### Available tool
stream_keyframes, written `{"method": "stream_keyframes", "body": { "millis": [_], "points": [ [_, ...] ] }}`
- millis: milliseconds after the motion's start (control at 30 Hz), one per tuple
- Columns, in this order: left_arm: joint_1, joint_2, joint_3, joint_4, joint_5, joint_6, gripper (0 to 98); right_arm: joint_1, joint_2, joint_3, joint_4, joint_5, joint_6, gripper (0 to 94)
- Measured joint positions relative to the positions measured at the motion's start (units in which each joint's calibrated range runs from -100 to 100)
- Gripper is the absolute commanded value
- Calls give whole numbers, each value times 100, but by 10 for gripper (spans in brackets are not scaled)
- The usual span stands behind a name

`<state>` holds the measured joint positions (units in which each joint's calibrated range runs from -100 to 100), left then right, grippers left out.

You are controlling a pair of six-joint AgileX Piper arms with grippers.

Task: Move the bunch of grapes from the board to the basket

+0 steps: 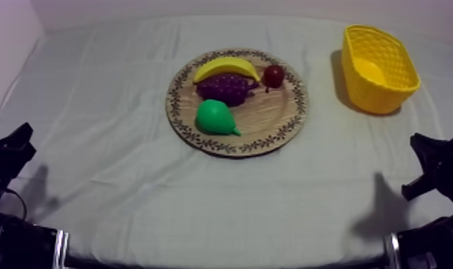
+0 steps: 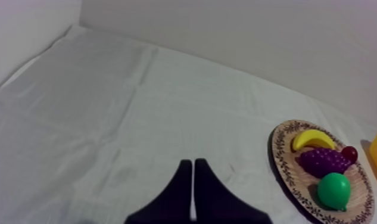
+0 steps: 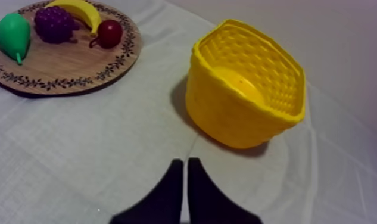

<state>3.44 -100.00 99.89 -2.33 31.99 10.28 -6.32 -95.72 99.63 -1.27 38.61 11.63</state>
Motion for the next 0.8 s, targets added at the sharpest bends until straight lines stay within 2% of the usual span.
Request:
{"method": "stream_keyframes", "body": {
  "millis": [600,800],
  "points": [
    [0,0,0,0,0,0,1,-110,63,-8,5,-56,113,6],
    [0,0,0,0,0,0,1,-261,702,-459,254,-396,-87,6]
  ]
}}
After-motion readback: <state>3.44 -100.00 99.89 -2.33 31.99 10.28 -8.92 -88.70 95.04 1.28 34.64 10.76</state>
